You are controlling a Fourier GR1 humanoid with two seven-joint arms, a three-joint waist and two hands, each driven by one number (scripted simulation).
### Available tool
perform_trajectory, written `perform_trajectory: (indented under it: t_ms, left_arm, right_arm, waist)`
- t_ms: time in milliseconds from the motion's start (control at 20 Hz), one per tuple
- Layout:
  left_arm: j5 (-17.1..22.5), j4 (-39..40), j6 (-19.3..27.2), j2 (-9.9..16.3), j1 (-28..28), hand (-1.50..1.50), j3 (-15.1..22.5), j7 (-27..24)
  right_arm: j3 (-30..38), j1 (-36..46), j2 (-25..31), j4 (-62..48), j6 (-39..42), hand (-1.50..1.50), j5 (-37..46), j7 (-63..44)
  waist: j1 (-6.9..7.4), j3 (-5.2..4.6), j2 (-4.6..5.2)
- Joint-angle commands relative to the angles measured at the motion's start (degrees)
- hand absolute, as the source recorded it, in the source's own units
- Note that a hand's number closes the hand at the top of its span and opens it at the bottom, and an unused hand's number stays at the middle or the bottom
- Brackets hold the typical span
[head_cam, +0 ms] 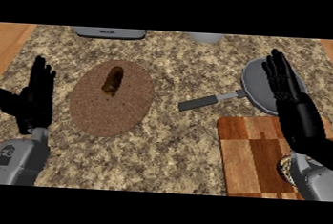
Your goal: Pick the cupcake from the cutting board and place it in the pan
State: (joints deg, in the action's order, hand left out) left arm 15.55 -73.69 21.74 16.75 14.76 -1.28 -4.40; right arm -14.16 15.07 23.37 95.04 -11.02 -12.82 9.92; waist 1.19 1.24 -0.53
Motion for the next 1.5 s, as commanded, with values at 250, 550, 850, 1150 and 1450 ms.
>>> perform_trajectory:
  t_ms: [250, 550, 850, 1150, 1450]
  left_arm:
    - [-9.4, 4.6, -4.1, 12.2, -8.7, 0.00, 5.0, 9.1]
    - [-6.3, 4.4, -5.5, 12.5, -10.5, 0.00, 3.4, 11.4]
    - [-8.1, 3.4, -8.9, 12.9, -8.9, 0.00, 3.9, 13.2]
    - [-8.1, -0.2, -9.3, 13.5, -10.0, 0.00, 4.4, 15.3]
    - [-9.5, -1.3, -7.8, 11.6, -9.1, 0.00, 6.1, 16.5]
  right_arm:
    - [11.0, -7.3, 4.7, -0.8, 10.2, -1.50, -13.4, 0.7]
    - [23.9, -17.5, -4.0, -4.4, -13.5, 1.50, -8.7, 5.8]
    - [23.0, -35.7, -4.2, 7.1, -4.6, -1.50, -5.0, 18.2]
    - [23.7, -41.5, 9.2, 16.6, -6.8, -1.50, 4.0, -0.2]
    - [24.1, -42.9, 25.6, 20.6, -1.9, -1.50, 12.4, -20.1]
  waist:
    - [-1.71, -1.04, 0.65]
    - [-6.16, -0.76, -0.17]
    - [-2.21, -1.24, 0.39]
    - [-1.68, -1.39, 0.38]
    - [-0.42, -1.62, 0.85]
